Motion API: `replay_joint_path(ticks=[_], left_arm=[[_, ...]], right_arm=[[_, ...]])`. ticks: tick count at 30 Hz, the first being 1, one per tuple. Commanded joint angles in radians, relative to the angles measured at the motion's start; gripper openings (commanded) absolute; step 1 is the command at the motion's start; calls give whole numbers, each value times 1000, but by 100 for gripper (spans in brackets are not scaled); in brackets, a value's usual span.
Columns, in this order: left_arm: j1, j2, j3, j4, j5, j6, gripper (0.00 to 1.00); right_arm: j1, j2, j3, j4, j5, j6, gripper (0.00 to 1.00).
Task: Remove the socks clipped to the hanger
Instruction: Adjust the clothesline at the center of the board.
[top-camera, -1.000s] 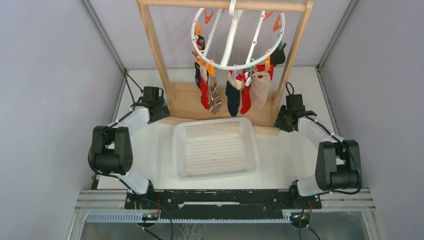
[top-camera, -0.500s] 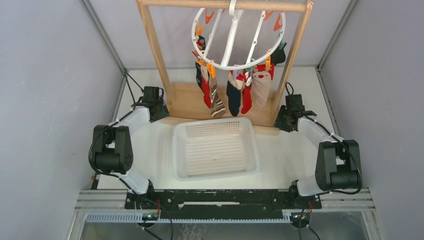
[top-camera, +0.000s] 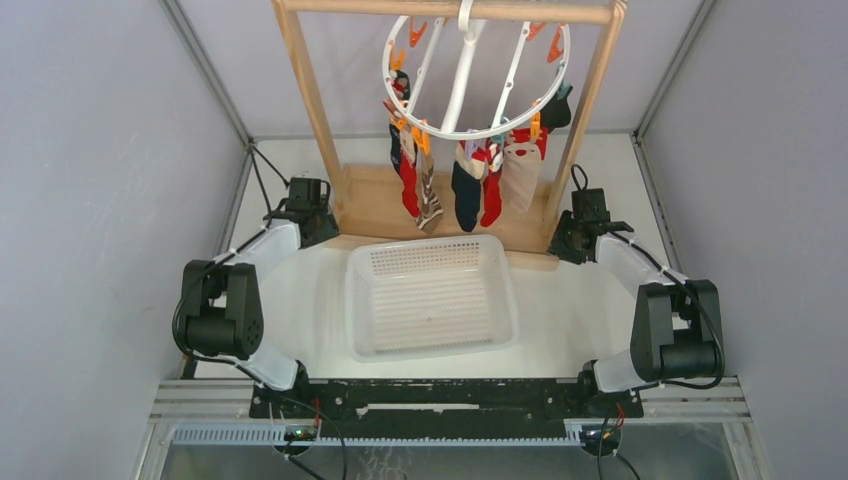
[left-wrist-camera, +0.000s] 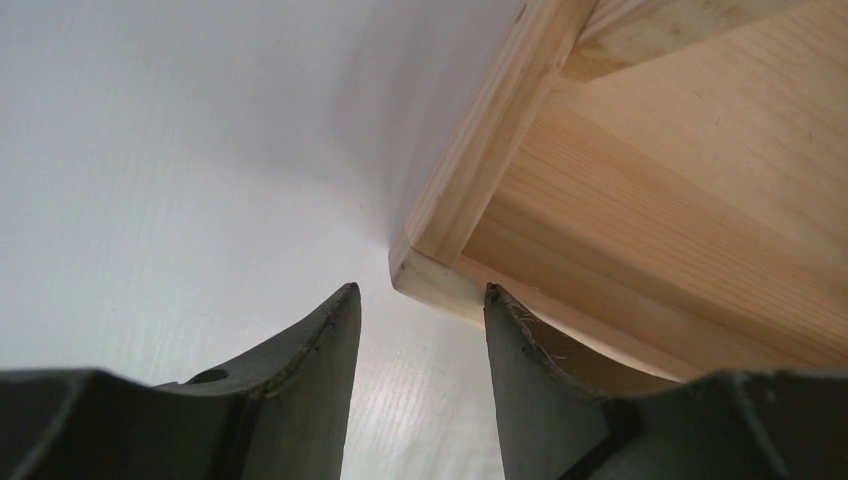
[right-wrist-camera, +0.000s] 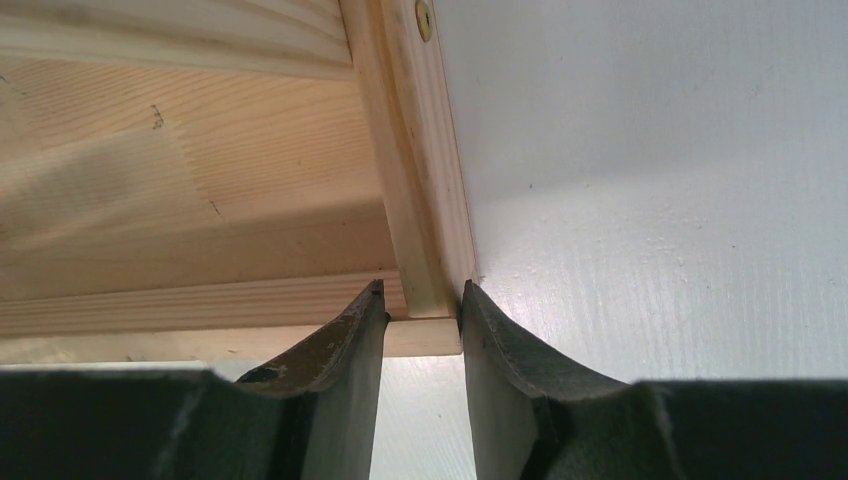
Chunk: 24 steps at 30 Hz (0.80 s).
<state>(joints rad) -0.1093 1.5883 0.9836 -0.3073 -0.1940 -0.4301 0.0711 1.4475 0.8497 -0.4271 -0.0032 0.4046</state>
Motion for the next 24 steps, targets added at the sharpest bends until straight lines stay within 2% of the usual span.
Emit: replay_joint_path(ticks=[1, 10, 15, 16, 19, 21, 24], left_arm=[[-33, -53, -46, -38, -24, -9, 53], [-70, -106, -79, -56, -66, -11, 53], [-69, -134, -35, -58, -78, -1, 55], [-69, -143, -33, -52, -67, 0, 57], [-69, -149, -22, -40, -67, 0, 70], [-64, -120, 7, -55, -73, 6, 74], [-50, -63, 54, -66, -54, 9, 78]], right_arm=[[-7, -35, -3, -5, -45, -19, 42], [-38, -35, -6, 2, -67, -22, 42], [-39, -38, -6, 5, -70, -23, 42], [-39, -38, -6, 6, -70, -23, 42], [-40, -39, -6, 6, -70, -26, 42], [-42, -38, -6, 4, -69, -27, 43], [-40, -33, -6, 4, -70, -27, 51]])
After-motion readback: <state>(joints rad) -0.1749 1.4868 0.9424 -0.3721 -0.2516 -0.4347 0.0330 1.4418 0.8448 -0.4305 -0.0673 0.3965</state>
